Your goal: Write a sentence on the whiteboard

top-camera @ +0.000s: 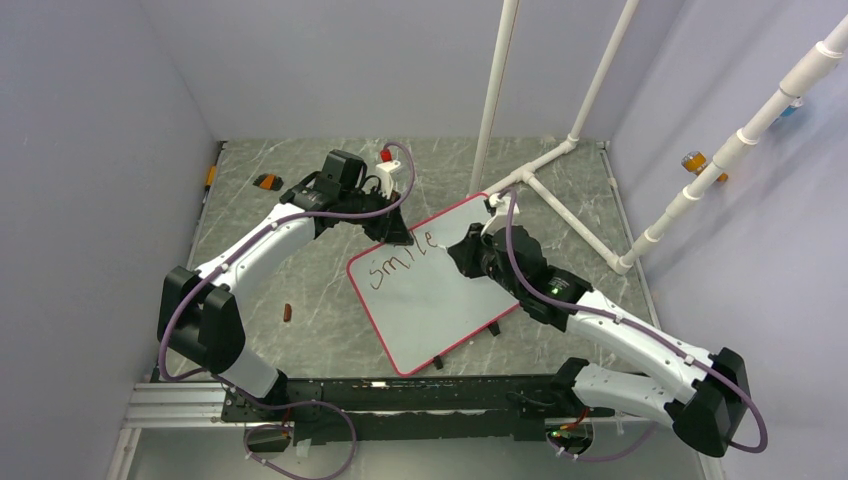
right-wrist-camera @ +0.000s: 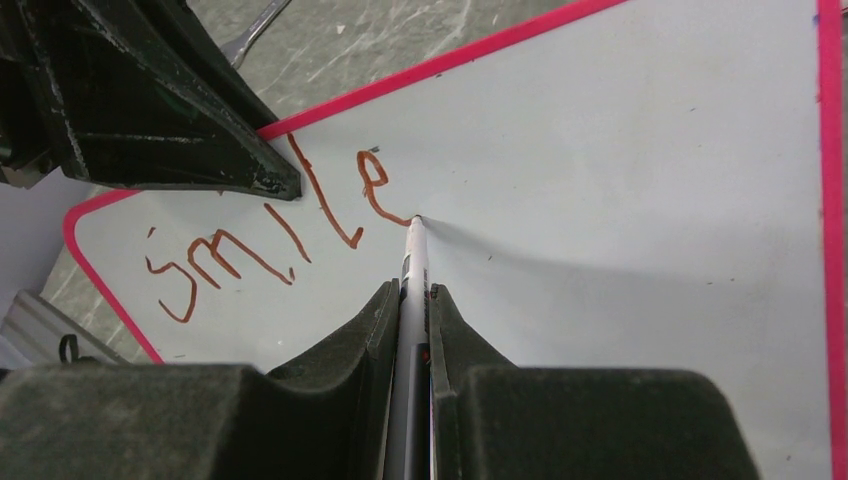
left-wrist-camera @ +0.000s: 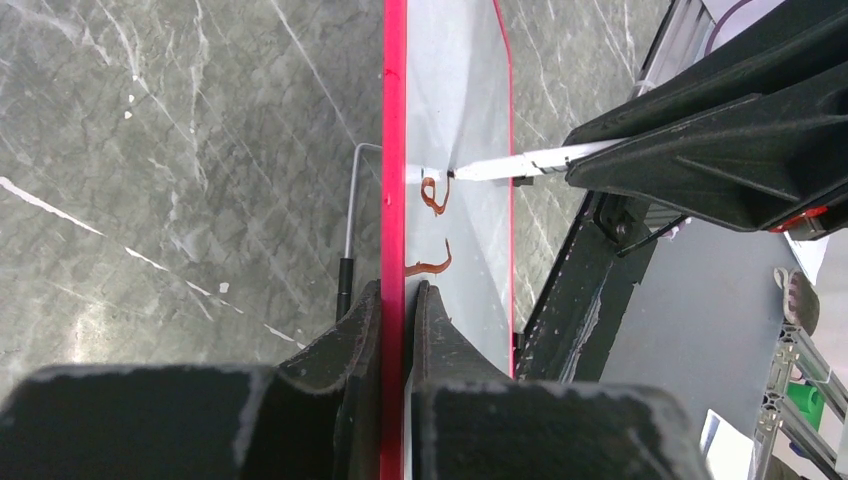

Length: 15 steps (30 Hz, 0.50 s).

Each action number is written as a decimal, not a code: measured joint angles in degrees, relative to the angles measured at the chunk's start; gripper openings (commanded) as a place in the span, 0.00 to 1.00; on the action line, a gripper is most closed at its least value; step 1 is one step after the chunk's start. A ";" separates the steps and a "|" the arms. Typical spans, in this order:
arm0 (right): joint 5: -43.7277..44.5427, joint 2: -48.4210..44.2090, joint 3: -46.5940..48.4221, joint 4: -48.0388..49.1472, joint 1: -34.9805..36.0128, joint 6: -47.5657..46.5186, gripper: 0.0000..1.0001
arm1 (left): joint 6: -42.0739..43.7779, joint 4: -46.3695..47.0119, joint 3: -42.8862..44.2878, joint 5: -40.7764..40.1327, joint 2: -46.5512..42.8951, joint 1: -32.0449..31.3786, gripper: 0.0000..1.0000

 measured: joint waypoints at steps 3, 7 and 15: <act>1.20 0.00 1.40 -1.79 0.00 -0.96 0.00 | 0.04 0.02 0.13 0.26 0.00 -0.11 0.00; 1.95 -0.66 2.51 -2.60 0.00 -1.90 0.00 | 0.04 0.02 0.28 0.24 0.00 -0.15 0.00; -0.57 -5.31 2.40 -2.60 0.00 -3.52 0.00 | 0.04 0.02 0.28 0.15 0.00 -0.15 0.00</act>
